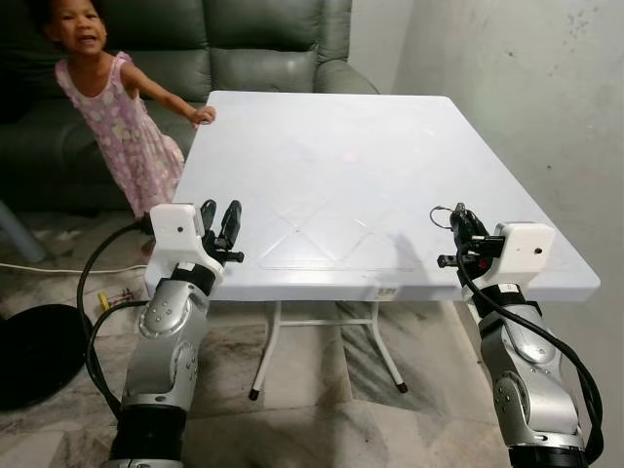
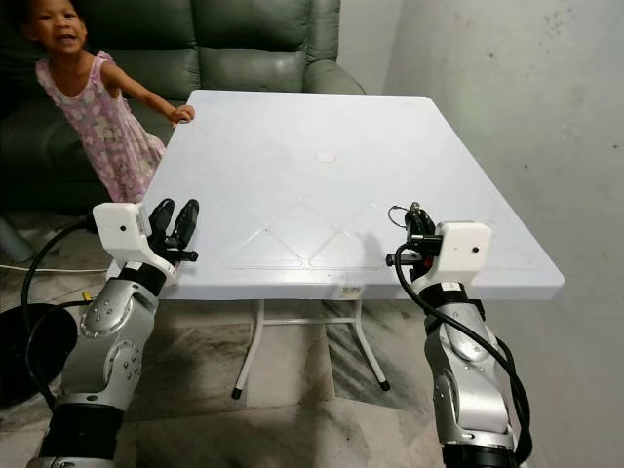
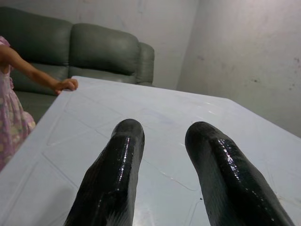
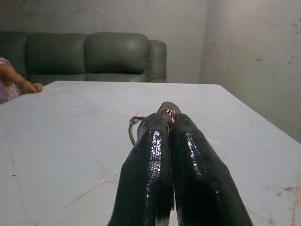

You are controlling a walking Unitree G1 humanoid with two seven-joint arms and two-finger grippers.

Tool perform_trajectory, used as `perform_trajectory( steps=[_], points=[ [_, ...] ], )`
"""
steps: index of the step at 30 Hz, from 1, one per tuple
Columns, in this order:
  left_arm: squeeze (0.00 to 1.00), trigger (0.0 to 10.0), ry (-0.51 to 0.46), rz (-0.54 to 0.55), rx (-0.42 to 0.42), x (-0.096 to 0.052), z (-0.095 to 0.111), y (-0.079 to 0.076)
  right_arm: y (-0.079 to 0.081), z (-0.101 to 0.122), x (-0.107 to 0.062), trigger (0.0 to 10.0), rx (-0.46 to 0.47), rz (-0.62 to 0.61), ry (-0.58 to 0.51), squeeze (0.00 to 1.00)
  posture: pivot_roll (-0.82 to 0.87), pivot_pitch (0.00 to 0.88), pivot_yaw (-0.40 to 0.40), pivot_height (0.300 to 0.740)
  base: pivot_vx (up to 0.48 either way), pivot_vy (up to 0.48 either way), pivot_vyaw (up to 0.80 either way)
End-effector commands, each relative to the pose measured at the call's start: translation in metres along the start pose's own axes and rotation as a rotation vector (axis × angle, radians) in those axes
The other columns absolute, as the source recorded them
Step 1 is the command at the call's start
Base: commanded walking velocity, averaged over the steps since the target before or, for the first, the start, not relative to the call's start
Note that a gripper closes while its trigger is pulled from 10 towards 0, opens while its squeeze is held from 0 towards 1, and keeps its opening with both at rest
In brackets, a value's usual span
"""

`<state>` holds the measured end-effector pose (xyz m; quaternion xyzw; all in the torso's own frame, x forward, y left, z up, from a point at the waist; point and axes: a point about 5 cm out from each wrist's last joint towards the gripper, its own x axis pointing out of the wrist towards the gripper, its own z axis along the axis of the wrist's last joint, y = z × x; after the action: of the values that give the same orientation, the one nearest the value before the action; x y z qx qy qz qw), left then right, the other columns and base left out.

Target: Hang keys on a hook

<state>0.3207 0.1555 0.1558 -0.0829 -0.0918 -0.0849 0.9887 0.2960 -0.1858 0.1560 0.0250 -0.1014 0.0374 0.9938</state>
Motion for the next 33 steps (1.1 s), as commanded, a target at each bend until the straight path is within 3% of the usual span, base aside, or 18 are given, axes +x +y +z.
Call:
perform_trajectory(
  steps=[1,12,17,33],
  points=[
    [0.0,10.0,0.007,0.012,-0.007,0.001,0.0,0.002,0.0,0.002,0.001,10.0,0.003,0.002,-0.003,0.0,0.12,0.0,-0.045,0.736,0.0,0.0,-0.69],
    [0.0,10.0,0.052,0.009,-0.036,-0.002,-0.008,-0.002,0.006,-0.002,-0.002,10.0,0.019,-0.002,0.006,0.0,0.12,0.0,-0.043,0.736,0.0,0.0,-0.69],
    [0.0,10.0,0.066,0.007,-0.033,-0.001,-0.01,-0.002,0.007,-0.003,-0.002,10.0,0.02,0.002,0.009,0.0,0.12,0.0,-0.042,0.736,0.0,0.48,-0.69],
    [0.0,10.0,0.067,0.023,-0.052,-0.001,-0.009,-0.003,0.009,-0.005,-0.002,10.0,0.014,0.022,0.015,0.0,0.13,0.0,-0.053,0.736,0.0,0.0,-0.69]
  ],
)
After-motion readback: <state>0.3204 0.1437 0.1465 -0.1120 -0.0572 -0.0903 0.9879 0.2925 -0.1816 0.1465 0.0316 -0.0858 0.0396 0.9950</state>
